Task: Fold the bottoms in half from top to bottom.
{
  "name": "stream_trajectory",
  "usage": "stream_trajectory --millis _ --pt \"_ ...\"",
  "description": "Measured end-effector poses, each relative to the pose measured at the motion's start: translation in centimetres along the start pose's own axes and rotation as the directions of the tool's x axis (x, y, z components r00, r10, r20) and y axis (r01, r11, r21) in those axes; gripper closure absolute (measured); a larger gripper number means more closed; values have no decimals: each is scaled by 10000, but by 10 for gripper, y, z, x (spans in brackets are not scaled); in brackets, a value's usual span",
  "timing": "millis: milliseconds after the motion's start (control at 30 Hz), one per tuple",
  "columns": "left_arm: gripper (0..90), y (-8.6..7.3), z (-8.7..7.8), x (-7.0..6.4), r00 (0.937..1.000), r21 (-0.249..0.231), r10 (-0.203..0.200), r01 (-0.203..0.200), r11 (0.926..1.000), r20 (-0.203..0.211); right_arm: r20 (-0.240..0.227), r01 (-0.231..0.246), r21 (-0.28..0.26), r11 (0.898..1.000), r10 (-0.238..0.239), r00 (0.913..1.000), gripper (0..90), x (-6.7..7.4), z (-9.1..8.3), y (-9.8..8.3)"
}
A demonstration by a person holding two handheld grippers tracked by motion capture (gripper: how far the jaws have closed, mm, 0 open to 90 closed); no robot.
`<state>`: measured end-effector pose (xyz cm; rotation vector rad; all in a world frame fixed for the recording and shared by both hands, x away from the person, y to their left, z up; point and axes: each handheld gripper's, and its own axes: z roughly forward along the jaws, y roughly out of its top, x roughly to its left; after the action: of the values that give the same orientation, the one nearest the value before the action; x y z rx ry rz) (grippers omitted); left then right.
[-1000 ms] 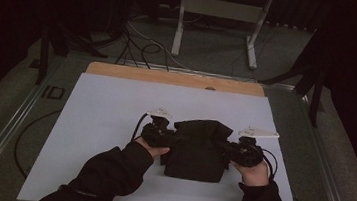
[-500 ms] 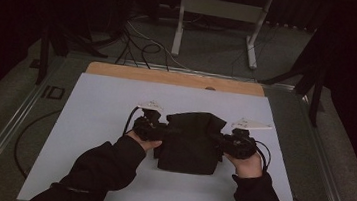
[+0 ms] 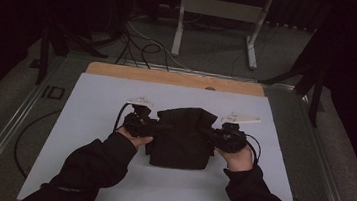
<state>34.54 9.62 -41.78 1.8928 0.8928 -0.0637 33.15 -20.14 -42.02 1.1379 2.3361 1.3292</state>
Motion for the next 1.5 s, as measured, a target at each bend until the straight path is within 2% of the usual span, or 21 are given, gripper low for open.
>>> stream_trajectory --millis 767,1067,1233,1500 --pt "743 -8 -39 21 9987 -11 -148 147 9999 -484 -499 460 33 9989 -457 9977 806 20 33 22" --pt "744 -7 -55 24 9977 -48 -68 65 10000 -670 -672 665 -6 9978 -664 9955 806 30 42 31" --pt "744 -4 -56 26 9977 -88 6 -12 10000 -675 -664 631 -86 9980 -636 9958 806 31 43 35" --pt "743 1 -46 29 9989 -180 93 -102 9998 -464 -510 511 -115 9986 -516 9974 806 23 39 37"
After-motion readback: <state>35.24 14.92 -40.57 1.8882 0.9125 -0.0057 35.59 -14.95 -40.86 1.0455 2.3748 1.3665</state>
